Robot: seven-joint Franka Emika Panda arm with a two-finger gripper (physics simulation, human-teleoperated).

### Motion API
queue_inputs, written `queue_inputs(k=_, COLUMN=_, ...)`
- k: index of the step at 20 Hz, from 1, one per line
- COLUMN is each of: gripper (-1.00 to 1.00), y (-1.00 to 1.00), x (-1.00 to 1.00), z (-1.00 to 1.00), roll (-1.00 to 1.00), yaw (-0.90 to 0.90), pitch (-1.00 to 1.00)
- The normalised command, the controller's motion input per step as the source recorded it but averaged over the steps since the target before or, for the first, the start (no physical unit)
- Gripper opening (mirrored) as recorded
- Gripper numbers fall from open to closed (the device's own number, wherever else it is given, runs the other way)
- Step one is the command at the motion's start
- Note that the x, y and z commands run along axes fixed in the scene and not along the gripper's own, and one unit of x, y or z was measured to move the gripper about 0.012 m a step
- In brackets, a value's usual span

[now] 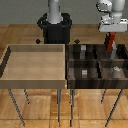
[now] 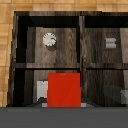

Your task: Place the box of cereal into the appropriate compartment.

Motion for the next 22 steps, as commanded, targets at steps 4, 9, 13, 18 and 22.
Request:
queue_inputs(k=4, gripper=-1.00, y=0.00, x=0.00, z=-1.00, roll=0.00, yaw=0.00, pitch=0.00)
queue_inputs(k=9, gripper=-1.00, y=0.00, x=0.00, z=-1.00, roll=0.00, yaw=0.00, pitch=0.00)
queue_inputs(k=13, gripper=-1.00, y=0.00, x=0.00, z=-1.00, roll=0.00, yaw=0.00, pitch=0.00)
queue_inputs(k=18, gripper=1.00, y=0.00, x=0.00, z=0.00, roll=0.00, yaw=0.00, pitch=0.00)
queue_inputs(k=22, gripper=1.00, y=0.00, x=0.00, z=0.00, roll=0.00, yaw=0.00, pitch=0.00)
